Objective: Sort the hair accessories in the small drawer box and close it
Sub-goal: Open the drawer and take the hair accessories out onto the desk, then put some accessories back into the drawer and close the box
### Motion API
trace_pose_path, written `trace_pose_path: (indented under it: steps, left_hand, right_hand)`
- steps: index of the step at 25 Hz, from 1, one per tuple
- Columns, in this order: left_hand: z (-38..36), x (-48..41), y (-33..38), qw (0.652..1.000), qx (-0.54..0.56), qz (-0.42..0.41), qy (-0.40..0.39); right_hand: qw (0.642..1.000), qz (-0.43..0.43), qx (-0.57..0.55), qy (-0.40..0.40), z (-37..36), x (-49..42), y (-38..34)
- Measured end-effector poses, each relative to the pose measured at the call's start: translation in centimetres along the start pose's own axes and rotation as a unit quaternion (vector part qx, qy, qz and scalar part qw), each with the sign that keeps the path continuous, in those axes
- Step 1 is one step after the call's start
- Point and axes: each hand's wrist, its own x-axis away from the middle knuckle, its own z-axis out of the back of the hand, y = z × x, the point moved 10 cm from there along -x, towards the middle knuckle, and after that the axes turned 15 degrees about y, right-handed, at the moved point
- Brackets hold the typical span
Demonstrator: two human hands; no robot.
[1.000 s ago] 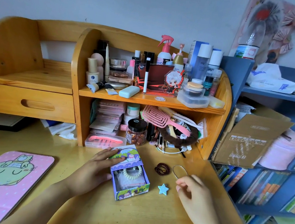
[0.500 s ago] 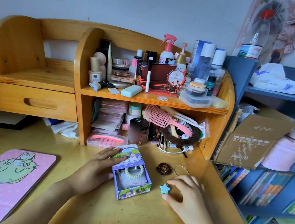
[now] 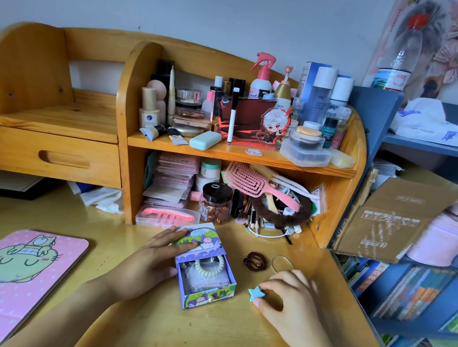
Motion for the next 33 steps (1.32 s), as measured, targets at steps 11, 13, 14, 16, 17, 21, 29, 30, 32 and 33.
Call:
trace_pose_path:
  steps: [11,13,14,16,17,21,29,30,32,33]
  left_hand:
    - [0.0,0.0,-0.1,1.000,0.010,0.006,-0.001]
    - [-0.1,0.1,-0.2,1.000,0.010,0.008,-0.006]
    - [-0.1,0.1,-0.2,1.000,0.010,0.008,-0.007]
    - [-0.1,0.1,-0.2,1.000,0.010,0.008,-0.007]
    - [-0.1,0.0,-0.1,1.000,0.010,0.009,-0.008]
    - [-0.1,0.0,-0.1,1.000,0.005,0.009,-0.016]
    - [-0.1,0.1,0.0,1.000,0.009,0.008,-0.019]
    - [-0.1,0.1,0.0,1.000,0.010,0.008,-0.019]
    - [-0.1,0.1,0.0,1.000,0.010,0.008,-0.018]
    - [-0.1,0.0,0.0,1.000,0.010,0.008,-0.017]
  right_hand:
    - [0.997,-0.010,-0.033,0.070,2.4,-1.2,-0.6]
    - [0.994,-0.007,-0.055,0.091,3.2,-1.9,-1.5]
    - [0.993,-0.003,-0.070,0.095,3.3,-2.2,-2.1]
    - [0.990,0.004,-0.108,0.088,3.2,-2.9,-3.6]
    - [0.989,0.010,-0.124,0.080,3.0,-3.2,-4.5]
    - [0.988,0.054,-0.139,0.036,1.3,-3.9,-8.1]
    - [0.980,0.086,-0.179,-0.014,-1.6,-3.5,-10.6]
    - [0.979,0.086,-0.183,-0.021,-1.8,-3.6,-10.7]
    - [0.978,0.086,-0.189,-0.036,-2.1,-3.6,-10.7]
    - [0.977,0.083,-0.194,-0.044,-2.2,-3.7,-10.7]
